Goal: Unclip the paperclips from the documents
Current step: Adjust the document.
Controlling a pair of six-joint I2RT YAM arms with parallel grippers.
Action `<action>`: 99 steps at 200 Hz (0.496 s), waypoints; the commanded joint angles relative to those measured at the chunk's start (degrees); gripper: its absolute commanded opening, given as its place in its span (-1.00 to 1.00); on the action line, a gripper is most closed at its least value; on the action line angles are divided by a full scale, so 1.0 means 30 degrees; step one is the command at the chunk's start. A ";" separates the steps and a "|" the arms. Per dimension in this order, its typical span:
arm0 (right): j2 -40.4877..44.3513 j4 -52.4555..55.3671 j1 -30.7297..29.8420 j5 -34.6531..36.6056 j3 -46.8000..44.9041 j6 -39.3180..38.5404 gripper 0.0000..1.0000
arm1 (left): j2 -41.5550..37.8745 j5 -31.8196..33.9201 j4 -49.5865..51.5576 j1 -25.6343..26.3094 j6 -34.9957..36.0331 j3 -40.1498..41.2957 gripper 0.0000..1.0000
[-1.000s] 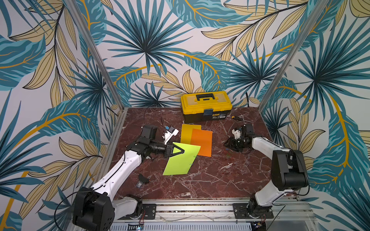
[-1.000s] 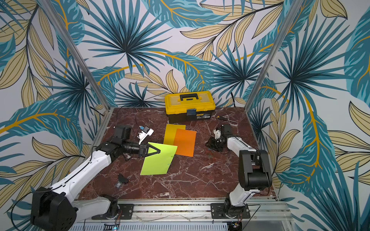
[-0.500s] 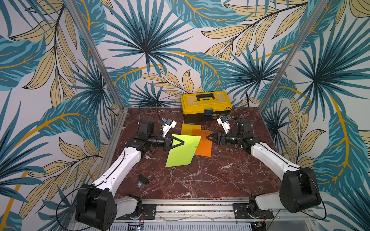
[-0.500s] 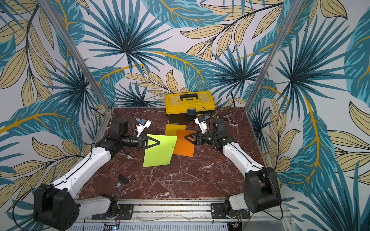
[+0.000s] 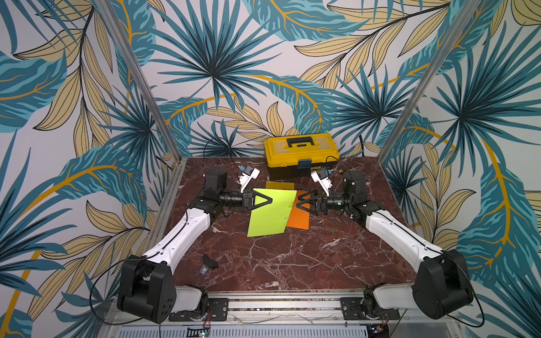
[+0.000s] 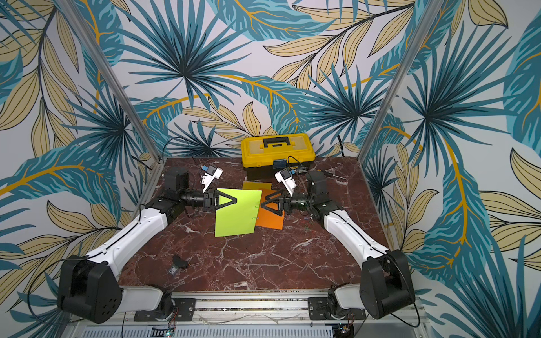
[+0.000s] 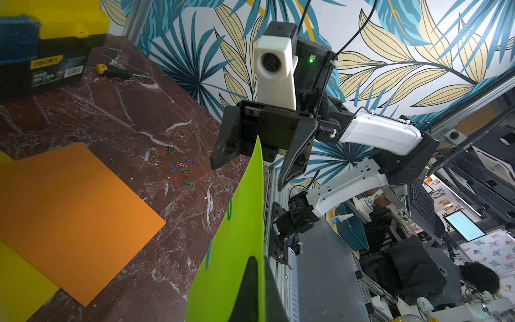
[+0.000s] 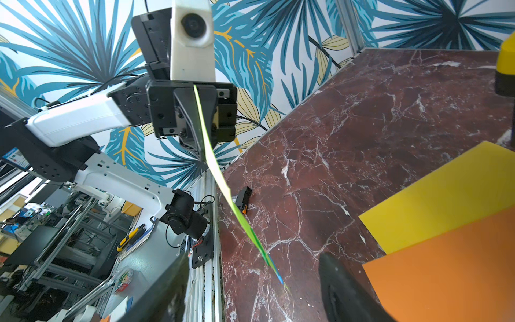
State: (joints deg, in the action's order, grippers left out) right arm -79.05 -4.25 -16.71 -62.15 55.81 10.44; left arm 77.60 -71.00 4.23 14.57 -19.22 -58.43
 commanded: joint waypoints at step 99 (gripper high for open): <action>-0.2129 -0.4540 -0.1866 -0.1335 0.1347 0.2357 0.19 | -0.0204 -0.0501 -0.0795 0.0020 -0.0490 -0.0445 -1.00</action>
State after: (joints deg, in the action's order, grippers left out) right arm -85.21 -12.71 -21.47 -64.16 59.16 14.15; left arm 77.71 -71.79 3.22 14.57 -20.47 -58.46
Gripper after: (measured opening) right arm 0.639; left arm 0.048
